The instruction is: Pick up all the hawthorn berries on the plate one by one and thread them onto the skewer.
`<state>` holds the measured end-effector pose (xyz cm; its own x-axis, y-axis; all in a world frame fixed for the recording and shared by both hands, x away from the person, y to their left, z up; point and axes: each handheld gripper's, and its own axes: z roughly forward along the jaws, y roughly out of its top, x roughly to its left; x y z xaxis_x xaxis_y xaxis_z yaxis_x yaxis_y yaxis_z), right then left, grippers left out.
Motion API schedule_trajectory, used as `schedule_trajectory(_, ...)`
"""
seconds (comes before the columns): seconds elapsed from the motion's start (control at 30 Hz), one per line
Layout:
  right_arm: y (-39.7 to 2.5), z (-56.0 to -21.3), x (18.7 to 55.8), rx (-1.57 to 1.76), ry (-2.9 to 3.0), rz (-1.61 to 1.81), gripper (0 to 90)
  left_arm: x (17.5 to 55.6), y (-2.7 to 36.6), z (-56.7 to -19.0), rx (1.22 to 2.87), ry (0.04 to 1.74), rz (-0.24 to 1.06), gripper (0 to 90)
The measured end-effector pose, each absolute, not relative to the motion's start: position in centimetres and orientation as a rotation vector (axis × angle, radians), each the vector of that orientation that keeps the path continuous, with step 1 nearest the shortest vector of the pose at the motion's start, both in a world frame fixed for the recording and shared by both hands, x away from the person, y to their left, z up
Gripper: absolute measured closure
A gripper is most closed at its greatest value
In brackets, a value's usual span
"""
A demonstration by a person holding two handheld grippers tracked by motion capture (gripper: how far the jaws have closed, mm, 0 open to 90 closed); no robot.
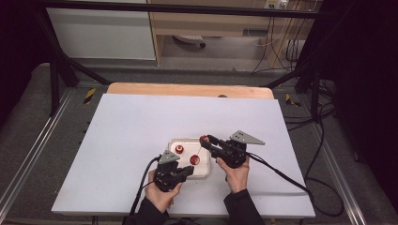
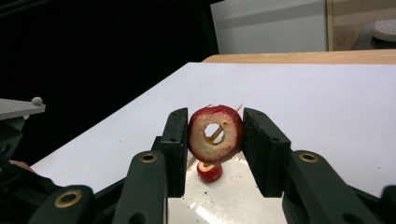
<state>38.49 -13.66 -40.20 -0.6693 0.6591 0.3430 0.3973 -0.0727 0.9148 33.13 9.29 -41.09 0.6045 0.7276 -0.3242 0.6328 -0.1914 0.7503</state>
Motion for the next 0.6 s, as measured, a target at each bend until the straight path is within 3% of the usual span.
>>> schedule_trajectory(0.6,-13.34,-40.82,37.65,1.137,2.019,1.753,62.7,33.79,8.88,-41.90,1.918,1.072,0.143,88.4)
